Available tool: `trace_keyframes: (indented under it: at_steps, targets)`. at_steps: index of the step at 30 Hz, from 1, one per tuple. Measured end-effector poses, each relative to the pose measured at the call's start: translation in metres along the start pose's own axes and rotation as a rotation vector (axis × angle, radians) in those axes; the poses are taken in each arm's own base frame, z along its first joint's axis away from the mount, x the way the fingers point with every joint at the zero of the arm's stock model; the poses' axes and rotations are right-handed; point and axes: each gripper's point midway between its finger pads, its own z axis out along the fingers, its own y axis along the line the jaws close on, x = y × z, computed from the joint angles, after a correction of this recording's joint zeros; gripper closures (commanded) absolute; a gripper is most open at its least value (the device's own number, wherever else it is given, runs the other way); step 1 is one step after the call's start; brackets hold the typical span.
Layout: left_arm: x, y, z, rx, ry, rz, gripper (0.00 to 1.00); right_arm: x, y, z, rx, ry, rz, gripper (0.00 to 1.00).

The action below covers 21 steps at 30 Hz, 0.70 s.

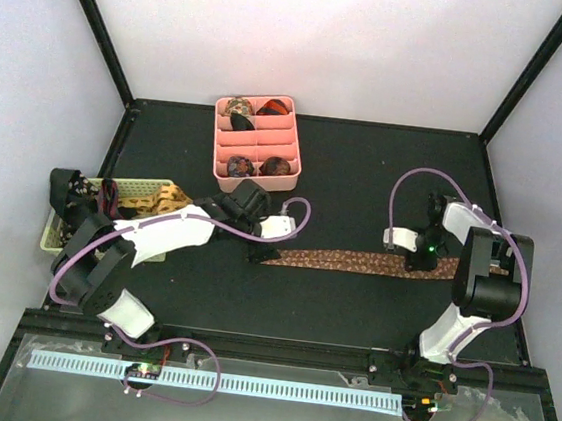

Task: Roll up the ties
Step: Smooth out the tie at the center of the board.

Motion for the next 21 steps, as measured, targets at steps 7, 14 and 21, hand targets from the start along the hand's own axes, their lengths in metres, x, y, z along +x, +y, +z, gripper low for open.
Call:
trace_keyframes:
  at_steps: [7, 14, 21]
  targets:
    - [0.013, -0.010, 0.003, 0.028, 0.021, 0.000, 0.25, 0.006, 0.005, -0.002, -0.007, 0.021, -0.012, 0.57]
    - [0.016, -0.011, 0.015, 0.058, 0.062, 0.013, 0.28, -0.027, 0.015, -0.001, -0.030, -0.005, -0.088, 0.57]
    - [0.030, -0.006, 0.033, 0.074, 0.157, 0.000, 0.39, -0.037, 0.019, -0.001, -0.046, -0.021, -0.094, 0.55]
